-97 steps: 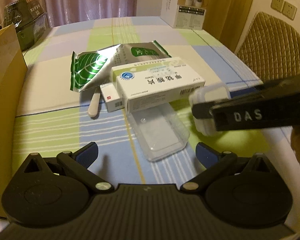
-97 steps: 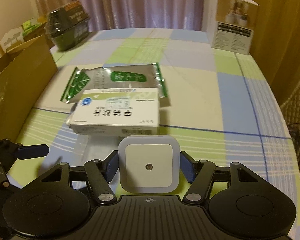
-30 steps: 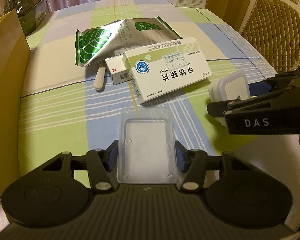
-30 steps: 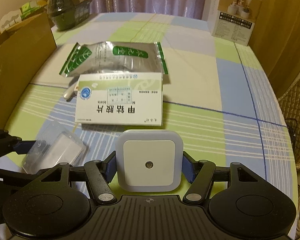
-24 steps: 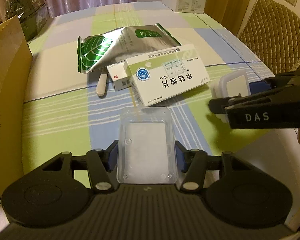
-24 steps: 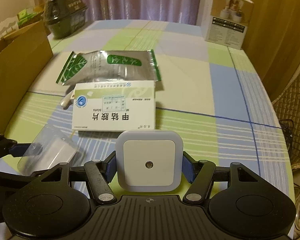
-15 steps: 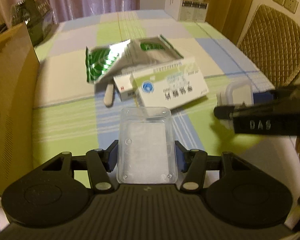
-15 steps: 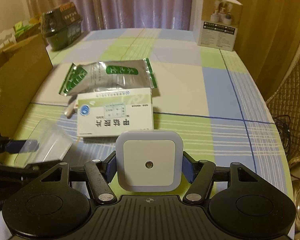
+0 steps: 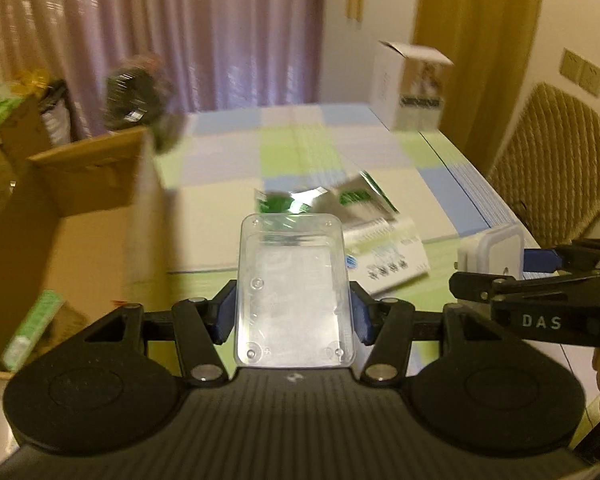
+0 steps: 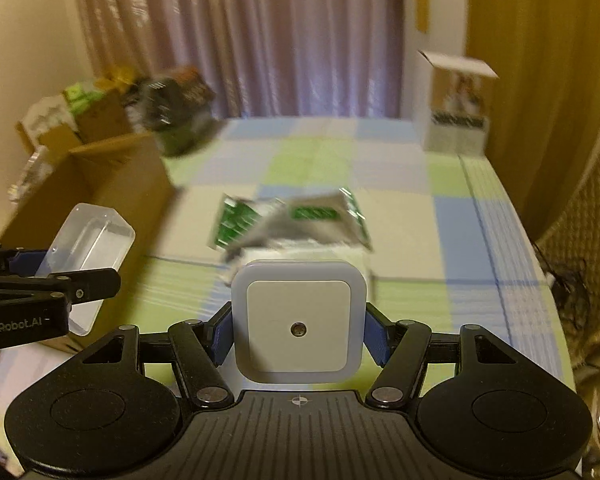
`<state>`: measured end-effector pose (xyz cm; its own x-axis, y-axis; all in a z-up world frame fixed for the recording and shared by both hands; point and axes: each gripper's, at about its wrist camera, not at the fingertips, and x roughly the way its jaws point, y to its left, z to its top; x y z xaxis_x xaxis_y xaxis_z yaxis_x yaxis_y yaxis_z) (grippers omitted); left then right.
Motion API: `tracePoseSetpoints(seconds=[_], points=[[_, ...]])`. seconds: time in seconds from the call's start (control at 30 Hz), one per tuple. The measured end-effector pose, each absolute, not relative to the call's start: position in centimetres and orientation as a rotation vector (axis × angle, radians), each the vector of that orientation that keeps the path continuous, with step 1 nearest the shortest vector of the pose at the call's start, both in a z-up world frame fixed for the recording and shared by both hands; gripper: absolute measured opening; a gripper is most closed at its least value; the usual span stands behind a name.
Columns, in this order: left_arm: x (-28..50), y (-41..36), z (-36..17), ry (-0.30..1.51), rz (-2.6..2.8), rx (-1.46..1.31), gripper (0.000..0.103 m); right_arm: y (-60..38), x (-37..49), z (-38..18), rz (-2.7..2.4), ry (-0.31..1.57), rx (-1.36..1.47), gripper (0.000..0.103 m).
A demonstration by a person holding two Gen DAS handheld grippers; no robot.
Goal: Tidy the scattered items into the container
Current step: 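Lift and carry the night light and clear box over the cardboard box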
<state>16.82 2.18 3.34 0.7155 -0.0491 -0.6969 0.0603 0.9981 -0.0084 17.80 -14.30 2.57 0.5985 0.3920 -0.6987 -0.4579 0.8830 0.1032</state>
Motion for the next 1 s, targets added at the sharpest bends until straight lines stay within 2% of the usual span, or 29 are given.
tracePoseSetpoints(seconds=[0.2, 0.43, 0.7, 1.0], points=[[14.3, 7.5, 7.0, 0.745, 0.022, -0.025, 0.051, -8.4, 15.2, 6.2, 0.613, 0.733, -0.107, 0.067], [11.9, 15.0, 8.8, 0.758, 0.104, -0.073, 0.051, -1.8, 13.0, 7.8, 0.721, 0.718, -0.152, 0.067], [10.2, 22.2, 9.5, 0.765, 0.16, -0.125, 0.051, 4.6, 12.2, 7.7, 0.808, 0.72, -0.207, 0.067], [11.7, 24.8, 7.7, 0.792, 0.158, -0.155, 0.051, 7.9, 13.8, 5.8, 0.847, 0.733, -0.243, 0.067]])
